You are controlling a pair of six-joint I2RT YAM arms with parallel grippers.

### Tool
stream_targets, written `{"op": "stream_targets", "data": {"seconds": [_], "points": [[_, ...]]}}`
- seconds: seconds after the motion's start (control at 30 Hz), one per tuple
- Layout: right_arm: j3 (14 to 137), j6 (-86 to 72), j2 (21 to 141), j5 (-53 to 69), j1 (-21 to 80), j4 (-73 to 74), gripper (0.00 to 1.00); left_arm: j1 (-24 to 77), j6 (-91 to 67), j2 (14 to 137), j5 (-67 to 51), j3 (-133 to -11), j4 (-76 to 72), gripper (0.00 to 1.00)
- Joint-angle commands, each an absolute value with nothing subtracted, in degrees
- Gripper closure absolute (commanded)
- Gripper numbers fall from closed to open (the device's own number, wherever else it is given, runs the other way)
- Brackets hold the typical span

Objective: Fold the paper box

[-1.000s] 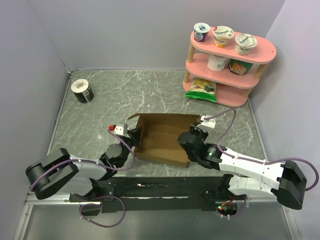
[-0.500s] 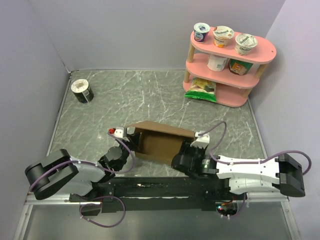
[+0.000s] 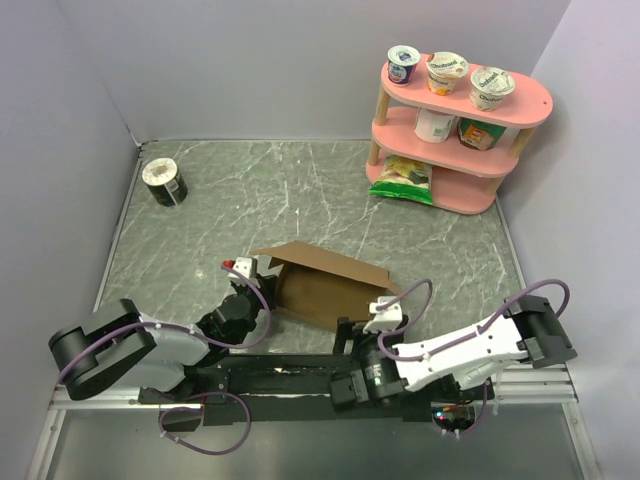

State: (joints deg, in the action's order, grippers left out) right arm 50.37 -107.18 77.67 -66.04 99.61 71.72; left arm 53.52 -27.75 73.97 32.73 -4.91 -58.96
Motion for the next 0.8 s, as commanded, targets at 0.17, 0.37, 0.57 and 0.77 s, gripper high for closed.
{"op": "stream_targets", "data": {"seconds": [0.17,0.37,0.57,0.77], "points": [[49.3,-107.2,68.7,-72.9,108.7,90.0,0.0,53.8,-29.7,69.0,30.9,-1.9,-58.5,0.87],[50.1,-98.0,59.3,-77.6,119.4,89.8,0.04,53.8,-30.1,54.9,30.7,2.1,-51.9,0.46],[56.4,-85.1,55.4,-80.2,126.6,89.9,0.03,53.8,-29.7,32.4,28.7,5.7,-40.2,0.14],[65.7,-73.7,50.5,-80.3,127.7,89.7,0.0,53.9,-28.0,12.0,27.0,1.6,-21.3,0.01]]}}
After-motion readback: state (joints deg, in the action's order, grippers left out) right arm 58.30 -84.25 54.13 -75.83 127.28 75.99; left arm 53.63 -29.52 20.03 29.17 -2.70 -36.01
